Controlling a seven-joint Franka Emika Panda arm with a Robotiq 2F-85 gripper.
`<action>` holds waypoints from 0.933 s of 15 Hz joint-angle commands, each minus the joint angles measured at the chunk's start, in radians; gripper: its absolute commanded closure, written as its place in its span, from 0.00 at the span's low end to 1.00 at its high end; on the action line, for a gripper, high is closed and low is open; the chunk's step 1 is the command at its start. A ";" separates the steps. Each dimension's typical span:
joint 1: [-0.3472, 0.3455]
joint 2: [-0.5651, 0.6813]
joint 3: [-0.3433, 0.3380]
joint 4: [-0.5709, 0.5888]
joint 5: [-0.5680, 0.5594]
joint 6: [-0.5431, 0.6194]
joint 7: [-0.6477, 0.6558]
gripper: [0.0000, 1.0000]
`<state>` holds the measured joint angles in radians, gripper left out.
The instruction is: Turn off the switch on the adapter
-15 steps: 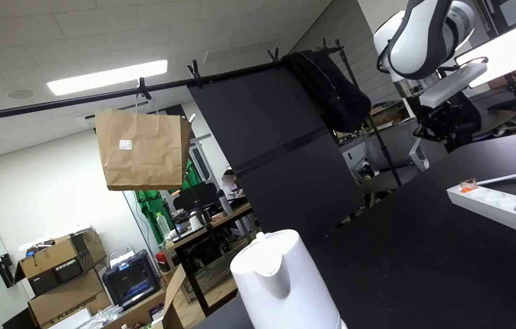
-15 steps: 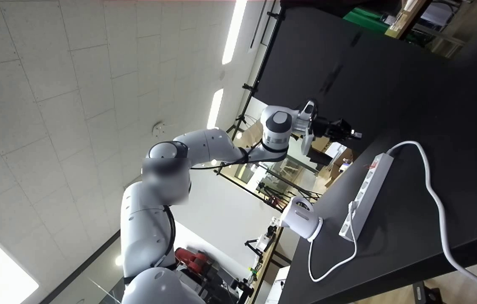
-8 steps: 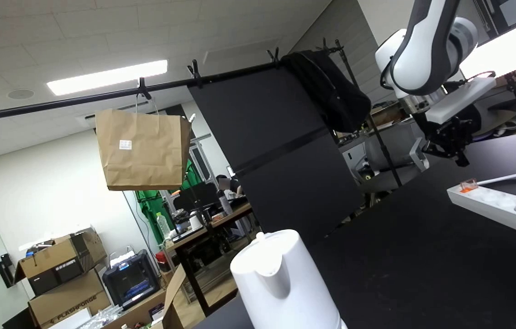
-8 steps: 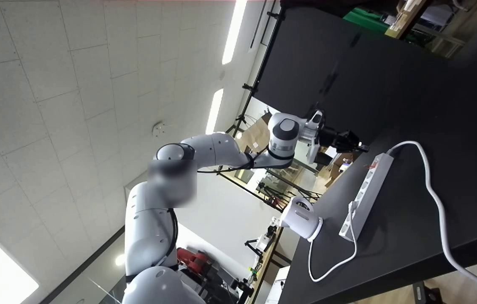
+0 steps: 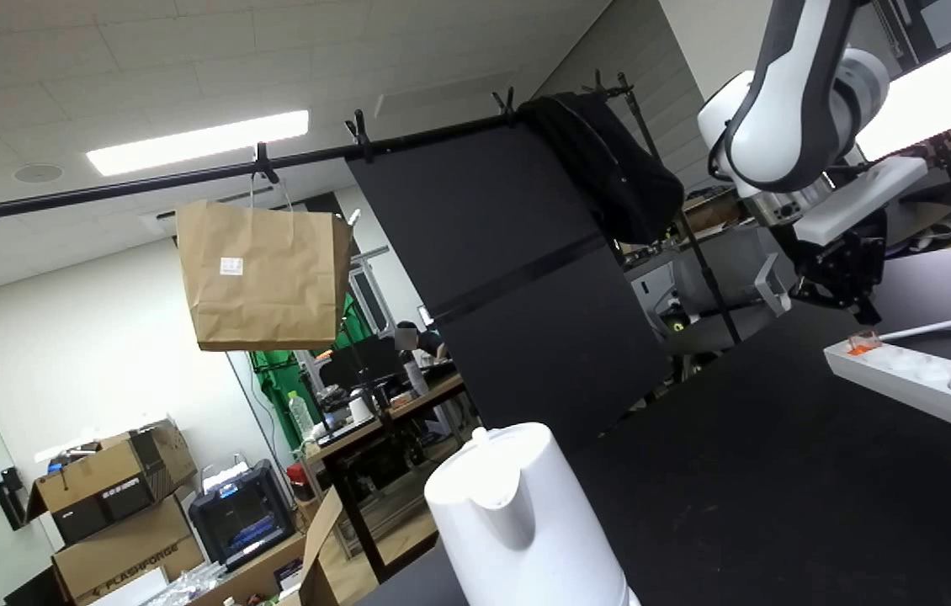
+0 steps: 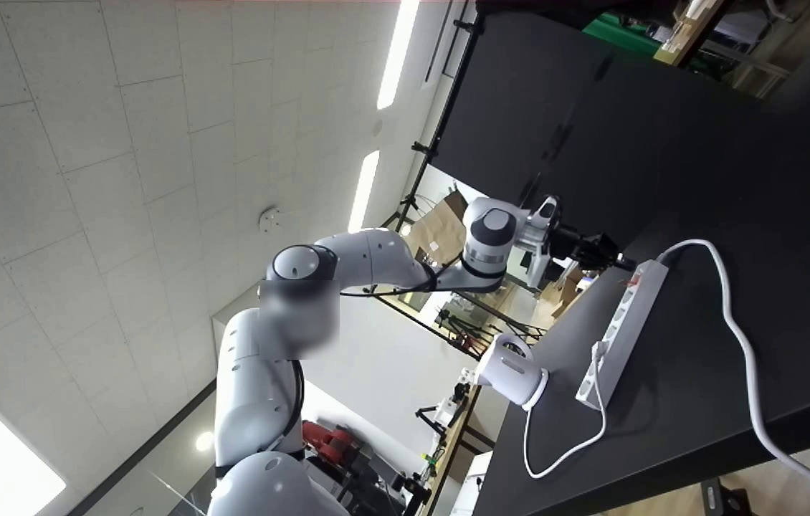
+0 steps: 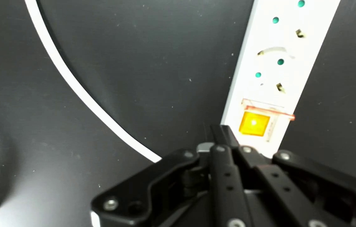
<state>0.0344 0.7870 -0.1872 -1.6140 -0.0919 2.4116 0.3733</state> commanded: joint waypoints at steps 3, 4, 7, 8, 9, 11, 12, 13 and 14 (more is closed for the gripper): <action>0.001 -0.004 0.007 -0.009 0.046 0.002 0.033 1.00; 0.002 -0.002 0.008 -0.009 0.053 0.002 0.033 1.00; 0.002 0.003 0.009 -0.010 0.066 0.011 0.033 1.00; 0.001 0.006 0.010 -0.010 0.071 0.015 0.031 1.00; 0.000 0.008 0.012 -0.009 0.074 0.019 0.030 1.00; -0.002 0.014 0.014 -0.007 0.085 0.024 0.029 1.00; -0.002 0.018 0.014 -0.006 0.090 0.026 0.029 1.00; -0.001 0.021 0.013 -0.006 0.092 0.031 0.030 1.00; -0.002 0.024 0.014 -0.006 0.094 0.034 0.028 1.00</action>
<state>0.0344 0.8061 -0.1769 -1.6204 -0.0142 2.4339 0.3742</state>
